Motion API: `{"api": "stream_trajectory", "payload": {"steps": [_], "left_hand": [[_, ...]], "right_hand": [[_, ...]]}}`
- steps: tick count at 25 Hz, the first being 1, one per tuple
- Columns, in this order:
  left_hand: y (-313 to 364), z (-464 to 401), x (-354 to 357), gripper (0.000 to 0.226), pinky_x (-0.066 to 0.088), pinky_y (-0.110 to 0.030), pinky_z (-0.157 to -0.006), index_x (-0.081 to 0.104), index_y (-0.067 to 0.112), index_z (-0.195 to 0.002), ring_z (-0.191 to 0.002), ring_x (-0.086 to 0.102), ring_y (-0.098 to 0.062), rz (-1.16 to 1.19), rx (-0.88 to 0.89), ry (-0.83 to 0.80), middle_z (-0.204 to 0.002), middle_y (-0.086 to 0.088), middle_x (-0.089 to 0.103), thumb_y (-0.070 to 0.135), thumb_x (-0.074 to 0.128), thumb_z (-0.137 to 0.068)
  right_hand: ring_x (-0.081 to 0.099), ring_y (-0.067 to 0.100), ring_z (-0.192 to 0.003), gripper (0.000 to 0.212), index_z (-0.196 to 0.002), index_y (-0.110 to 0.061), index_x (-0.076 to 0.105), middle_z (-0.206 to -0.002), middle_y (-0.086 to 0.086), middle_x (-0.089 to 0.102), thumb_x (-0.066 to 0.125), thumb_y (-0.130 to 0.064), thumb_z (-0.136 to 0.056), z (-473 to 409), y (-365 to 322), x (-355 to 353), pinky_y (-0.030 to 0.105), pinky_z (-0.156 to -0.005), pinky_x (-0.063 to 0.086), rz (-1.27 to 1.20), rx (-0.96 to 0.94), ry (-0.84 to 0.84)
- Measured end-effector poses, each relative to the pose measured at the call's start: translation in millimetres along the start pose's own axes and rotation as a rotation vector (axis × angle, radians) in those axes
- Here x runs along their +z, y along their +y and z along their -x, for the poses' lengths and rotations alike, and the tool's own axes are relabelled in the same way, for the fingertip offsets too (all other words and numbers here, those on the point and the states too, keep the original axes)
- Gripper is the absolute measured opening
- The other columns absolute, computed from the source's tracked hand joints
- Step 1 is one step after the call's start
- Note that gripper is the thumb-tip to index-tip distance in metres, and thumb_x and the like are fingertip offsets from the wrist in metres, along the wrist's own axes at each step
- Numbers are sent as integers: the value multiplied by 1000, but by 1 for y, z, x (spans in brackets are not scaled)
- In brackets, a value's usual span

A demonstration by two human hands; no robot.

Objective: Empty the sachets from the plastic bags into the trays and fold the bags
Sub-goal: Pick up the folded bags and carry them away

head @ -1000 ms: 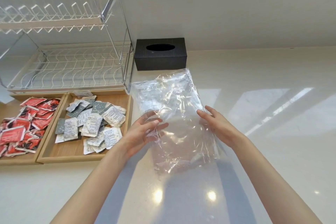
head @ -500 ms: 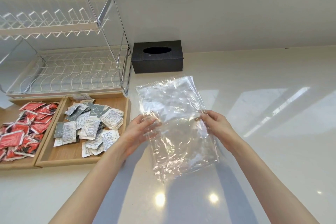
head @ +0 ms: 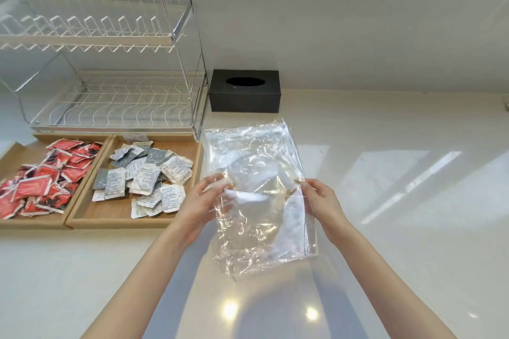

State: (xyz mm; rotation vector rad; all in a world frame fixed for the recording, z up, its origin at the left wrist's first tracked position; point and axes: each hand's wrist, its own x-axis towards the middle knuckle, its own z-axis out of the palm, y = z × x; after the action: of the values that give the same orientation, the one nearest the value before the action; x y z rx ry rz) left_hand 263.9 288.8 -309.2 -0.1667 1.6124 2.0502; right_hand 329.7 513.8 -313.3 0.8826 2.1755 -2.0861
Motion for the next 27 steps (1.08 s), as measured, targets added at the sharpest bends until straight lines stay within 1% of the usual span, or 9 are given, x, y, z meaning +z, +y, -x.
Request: {"api": "stream_trajectory", "payload": {"steps": [2, 4, 7, 9, 13, 16, 23, 25, 27], "left_hand": [[-4, 8, -2, 17, 57, -23, -56, 56, 12, -103, -64, 70, -12, -6, 6, 55, -83, -1, 69, 12, 55, -86], [-6, 18, -7, 18, 57, -24, -56, 55, 10, -106, -69, 70, -13, -7, 4, 74, -89, -4, 68, 13, 53, -88], [-2, 35, -22, 28, 56, -24, -57, 52, 16, -114, -82, 65, -17, -45, 9, 56, -101, -5, 65, 18, 55, -86], [0, 48, -35, 31, 55, -22, -56, 47, 23, -116, -84, 64, -15, -78, 12, 71, -99, -2, 65, 14, 54, -87], [1, 84, -73, 45, 55, -25, -67, 40, 23, -128, -80, 63, -13, -183, 38, 103, -99, -1, 63, 2, 48, -88], [-5, 115, -104, 44, 55, -17, -61, 41, 23, -127, -85, 63, -13, -173, 76, 137, -106, -2, 62, 3, 48, -88], [-34, 194, -178, 36, 52, -14, -59, 47, 28, -119, -76, 66, -6, -107, 85, 279, -95, 4, 63, 10, 51, -88], [-47, 220, -197, 36, 51, -20, -69, 48, 25, -120, -79, 65, -5, -102, 53, 324, -95, 5, 64, 12, 53, -87], [-62, 247, -219, 37, 46, -34, -92, 49, 21, -123, -90, 60, -12, -114, 28, 366, -100, 2, 63, 12, 53, -87]], "right_hand": [[54, 23, -77, 17, -87, -18, 61, -89, 16, 59, 46, -22, -93, 5, 1, 2, 33, -75, 49, 34, 7, -37], [55, 22, -80, 16, -88, -18, 61, -90, 13, 58, 47, -24, -93, 11, 3, 7, 37, -80, 50, 31, 12, -35], [59, 13, -70, 15, -91, -15, 61, -83, 5, 58, 47, -22, -93, 24, 2, 25, 18, -61, 53, 12, -8, -42], [63, 9, -69, 16, -98, -10, 59, -82, 2, 59, 46, -17, -94, 33, 2, 41, 12, -52, 51, -27, -13, -65], [62, 12, -76, 15, -99, -10, 59, -84, 1, 60, 47, -18, -93, 63, 8, 79, 16, -60, 53, -7, -27, -86], [63, 9, -73, 18, -101, -8, 60, -80, -1, 61, 49, -19, -92, 87, 15, 107, 17, -64, 53, 19, -30, -138], [57, 3, -71, 18, -107, -12, 59, -81, -5, 61, 52, -18, -91, 160, 46, 169, 8, -52, 47, 99, -45, -229], [57, 2, -69, 18, -106, -13, 60, -78, -8, 61, 52, -18, -91, 184, 56, 186, 8, -53, 48, 137, -34, -253], [56, 2, -67, 18, -106, -16, 60, -77, -10, 61, 52, -21, -91, 208, 67, 203, 11, -57, 46, 192, -27, -285]]}}
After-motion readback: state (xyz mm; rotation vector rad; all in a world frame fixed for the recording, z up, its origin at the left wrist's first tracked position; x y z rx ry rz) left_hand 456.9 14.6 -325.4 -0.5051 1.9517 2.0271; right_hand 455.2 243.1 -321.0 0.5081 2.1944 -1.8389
